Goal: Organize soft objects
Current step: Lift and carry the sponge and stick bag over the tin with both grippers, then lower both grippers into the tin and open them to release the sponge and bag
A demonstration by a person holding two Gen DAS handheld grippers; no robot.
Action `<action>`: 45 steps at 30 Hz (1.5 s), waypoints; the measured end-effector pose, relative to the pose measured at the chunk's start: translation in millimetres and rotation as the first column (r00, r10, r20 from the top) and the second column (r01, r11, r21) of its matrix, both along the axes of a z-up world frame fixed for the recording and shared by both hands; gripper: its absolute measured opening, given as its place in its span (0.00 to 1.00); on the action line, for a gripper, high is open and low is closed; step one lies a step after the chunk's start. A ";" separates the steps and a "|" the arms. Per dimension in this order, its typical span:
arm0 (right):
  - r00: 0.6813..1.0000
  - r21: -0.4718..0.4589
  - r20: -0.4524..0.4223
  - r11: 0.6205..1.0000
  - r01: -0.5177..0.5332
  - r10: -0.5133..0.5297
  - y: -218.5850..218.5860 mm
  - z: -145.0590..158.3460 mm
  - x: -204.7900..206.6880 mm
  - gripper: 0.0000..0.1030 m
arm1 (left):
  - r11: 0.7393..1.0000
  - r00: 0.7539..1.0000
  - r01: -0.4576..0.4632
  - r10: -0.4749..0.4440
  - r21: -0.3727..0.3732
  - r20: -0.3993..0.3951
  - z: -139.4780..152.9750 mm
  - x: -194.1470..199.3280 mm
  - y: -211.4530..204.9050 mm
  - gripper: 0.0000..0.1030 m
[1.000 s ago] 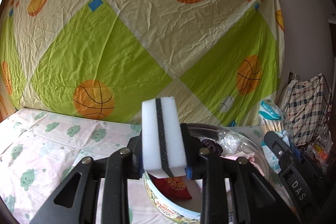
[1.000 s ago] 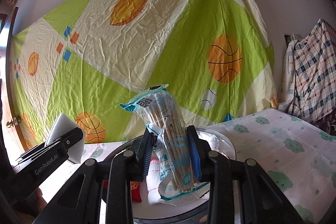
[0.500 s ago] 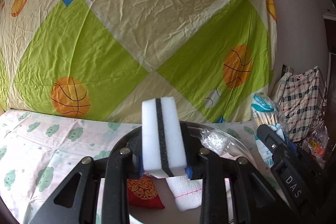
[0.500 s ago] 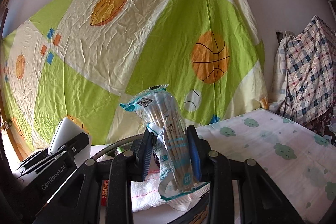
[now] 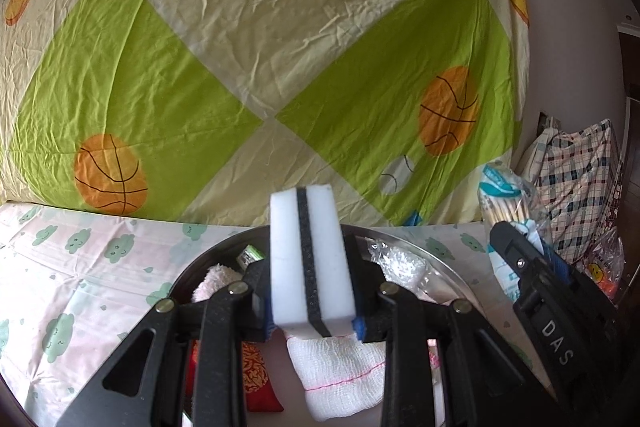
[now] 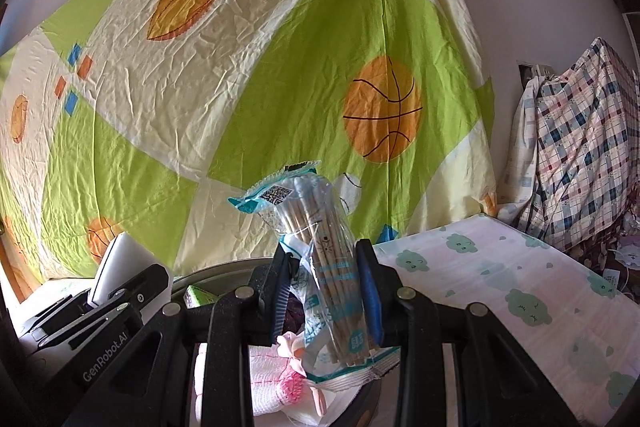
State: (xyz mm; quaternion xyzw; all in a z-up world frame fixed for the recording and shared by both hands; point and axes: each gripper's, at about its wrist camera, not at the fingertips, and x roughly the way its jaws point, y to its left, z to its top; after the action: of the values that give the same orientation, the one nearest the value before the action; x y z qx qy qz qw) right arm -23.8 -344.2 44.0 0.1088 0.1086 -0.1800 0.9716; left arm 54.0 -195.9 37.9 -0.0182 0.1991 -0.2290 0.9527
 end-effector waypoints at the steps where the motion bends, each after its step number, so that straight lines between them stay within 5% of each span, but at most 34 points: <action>1: 1.000 -0.001 -0.004 1.000 0.002 -0.002 -0.9 -0.2 1.8 0.34 | 1.000 1.000 0.000 0.000 0.003 -0.004 -0.9 1.0 -0.9 0.26; 45: 0.967 0.014 -0.232 0.995 -0.100 0.101 3.8 -15.2 64.5 0.34 | 0.981 0.976 -0.096 0.126 0.170 -0.178 -20.7 39.2 0.6 0.26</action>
State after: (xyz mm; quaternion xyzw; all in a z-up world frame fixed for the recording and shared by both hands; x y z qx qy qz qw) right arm 40.7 -340.5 28.8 0.0825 0.2273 -0.1420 0.9599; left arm 93.1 -195.3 17.2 0.0256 0.3043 -0.1558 0.9394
